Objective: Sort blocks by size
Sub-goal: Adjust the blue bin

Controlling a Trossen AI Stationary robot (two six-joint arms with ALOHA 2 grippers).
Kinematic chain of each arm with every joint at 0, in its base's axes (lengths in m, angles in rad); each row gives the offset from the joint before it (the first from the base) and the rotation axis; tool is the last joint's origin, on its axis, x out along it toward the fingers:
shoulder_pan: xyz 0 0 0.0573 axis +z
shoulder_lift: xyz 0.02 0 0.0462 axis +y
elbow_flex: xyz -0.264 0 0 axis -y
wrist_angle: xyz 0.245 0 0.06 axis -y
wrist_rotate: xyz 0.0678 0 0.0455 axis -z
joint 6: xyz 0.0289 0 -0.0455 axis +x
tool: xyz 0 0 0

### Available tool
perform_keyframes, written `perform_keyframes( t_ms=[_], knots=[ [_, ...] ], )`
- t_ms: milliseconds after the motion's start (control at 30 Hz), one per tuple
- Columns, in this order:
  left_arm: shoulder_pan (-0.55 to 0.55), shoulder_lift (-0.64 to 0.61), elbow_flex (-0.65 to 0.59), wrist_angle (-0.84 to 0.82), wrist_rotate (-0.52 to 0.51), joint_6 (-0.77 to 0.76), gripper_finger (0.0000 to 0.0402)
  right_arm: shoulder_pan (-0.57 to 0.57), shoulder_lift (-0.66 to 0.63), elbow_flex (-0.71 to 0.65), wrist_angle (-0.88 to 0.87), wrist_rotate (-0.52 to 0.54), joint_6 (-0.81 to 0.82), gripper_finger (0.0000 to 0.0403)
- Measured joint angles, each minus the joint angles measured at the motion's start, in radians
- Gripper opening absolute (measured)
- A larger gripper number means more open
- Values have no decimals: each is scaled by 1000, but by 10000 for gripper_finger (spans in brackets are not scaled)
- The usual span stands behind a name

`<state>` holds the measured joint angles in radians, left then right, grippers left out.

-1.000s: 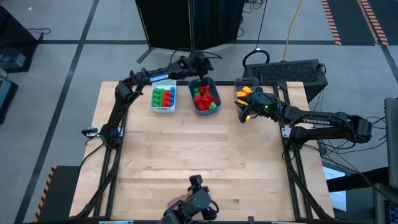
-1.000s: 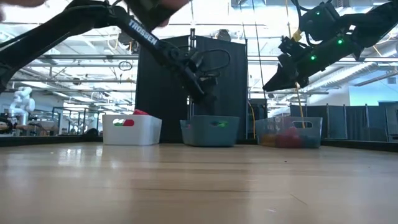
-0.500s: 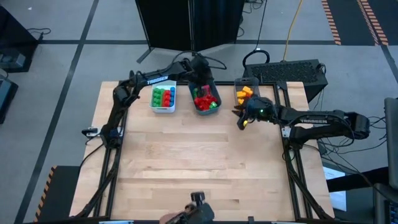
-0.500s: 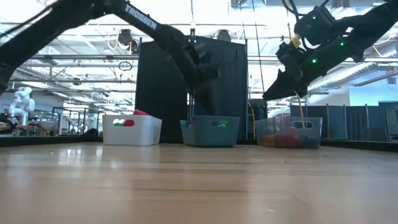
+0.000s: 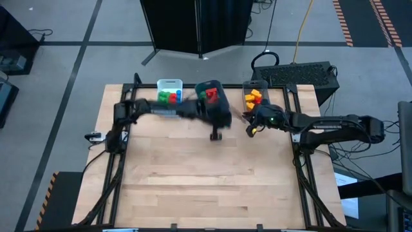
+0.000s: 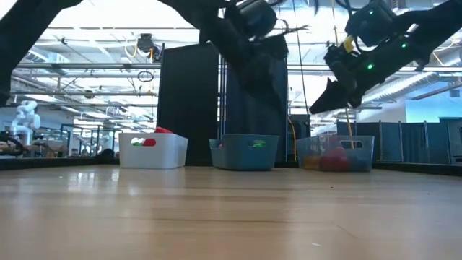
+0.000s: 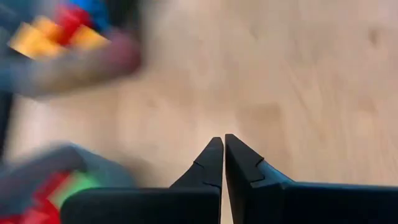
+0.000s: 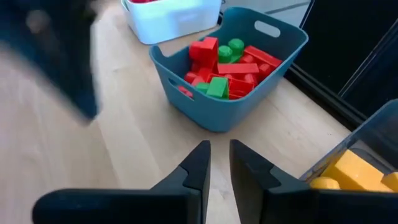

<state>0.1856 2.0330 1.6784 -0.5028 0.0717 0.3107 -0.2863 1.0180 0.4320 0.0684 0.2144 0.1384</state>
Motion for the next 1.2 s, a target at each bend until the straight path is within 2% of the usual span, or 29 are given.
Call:
perform_keyframes(
  t_ms=[100, 167, 200, 433, 600, 1200],
  knots=[
    [-67, 1, -82, 87, -173, -19, 0, 7, -57, 0, -60, 1, 6, 43],
    [-81, -3, -120, 126, -302, -44, 0, 12, -95, 0, -73, 3, 8, 43],
    [-81, -3, -133, 124, -335, -60, 0, 14, -113, 0, -75, 4, 7, 43],
    [-5, -2, -218, 132, -331, -104, 0, 14, -207, 1, -77, 22, -3, 43],
    [40, -2, -226, 120, -324, -122, 0, 14, -227, 1, -100, 22, -23, 43],
    [64, -3, -226, 14, -365, -149, 0, 14, -228, 1, -135, 25, -28, 43]
  ],
)
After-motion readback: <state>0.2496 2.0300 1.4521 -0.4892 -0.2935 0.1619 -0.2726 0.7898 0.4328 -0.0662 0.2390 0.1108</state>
